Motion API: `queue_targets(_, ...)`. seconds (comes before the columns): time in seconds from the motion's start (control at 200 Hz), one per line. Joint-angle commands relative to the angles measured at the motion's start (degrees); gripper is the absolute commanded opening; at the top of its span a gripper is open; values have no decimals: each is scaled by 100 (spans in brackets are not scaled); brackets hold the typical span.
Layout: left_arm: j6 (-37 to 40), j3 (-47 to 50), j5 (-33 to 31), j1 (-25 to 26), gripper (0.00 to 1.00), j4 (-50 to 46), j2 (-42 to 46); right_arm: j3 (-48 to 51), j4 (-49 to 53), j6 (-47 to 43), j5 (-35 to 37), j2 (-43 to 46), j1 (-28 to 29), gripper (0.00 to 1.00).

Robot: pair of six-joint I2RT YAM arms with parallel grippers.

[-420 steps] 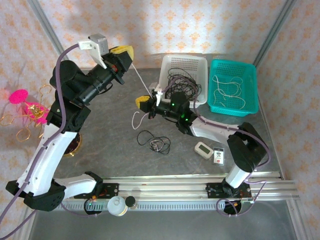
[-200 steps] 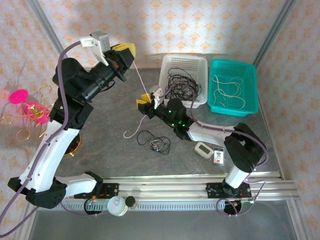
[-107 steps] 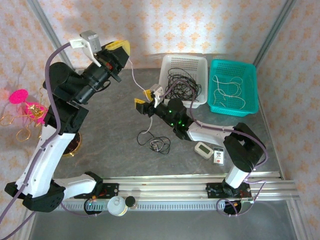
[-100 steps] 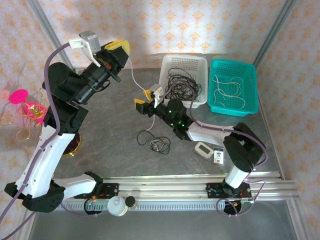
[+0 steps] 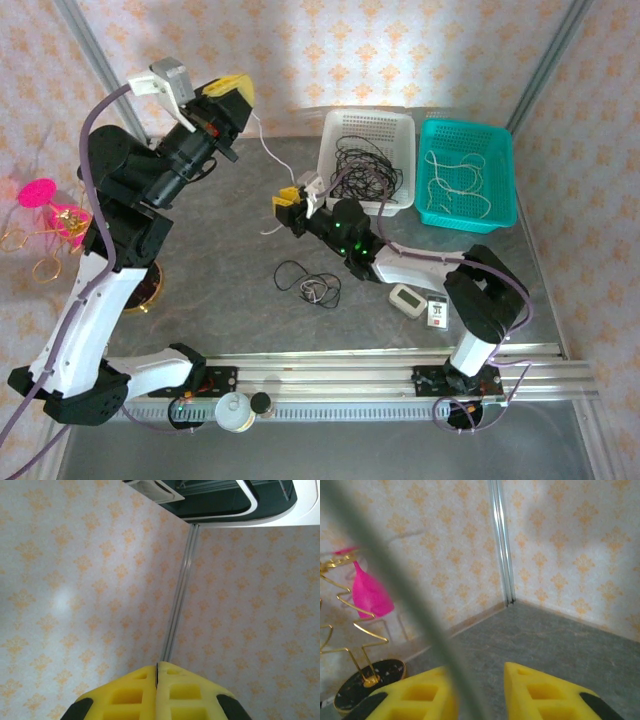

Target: Untangle the cables

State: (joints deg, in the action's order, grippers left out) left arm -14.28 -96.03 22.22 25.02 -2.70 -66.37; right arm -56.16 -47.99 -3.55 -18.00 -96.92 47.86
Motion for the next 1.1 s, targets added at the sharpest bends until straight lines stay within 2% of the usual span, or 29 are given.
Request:
queue_targets(0.0,115,-259,-32,-29,0,138,4,183,-162,22,-30,10,20,19)
queue_targets(0.175,197,-384,-175,-24,0,160,-81,352,-105,-38,-70,39,47,10)
queue_targets(0.506,650,-679,-1110,-31,0,226,-310,1281,-89,-352,116,367,171,0)
queue_targets(1.096,608,-354,-1415,-25,0,785,-280,2571,-248,-869,559,1159,637,0)
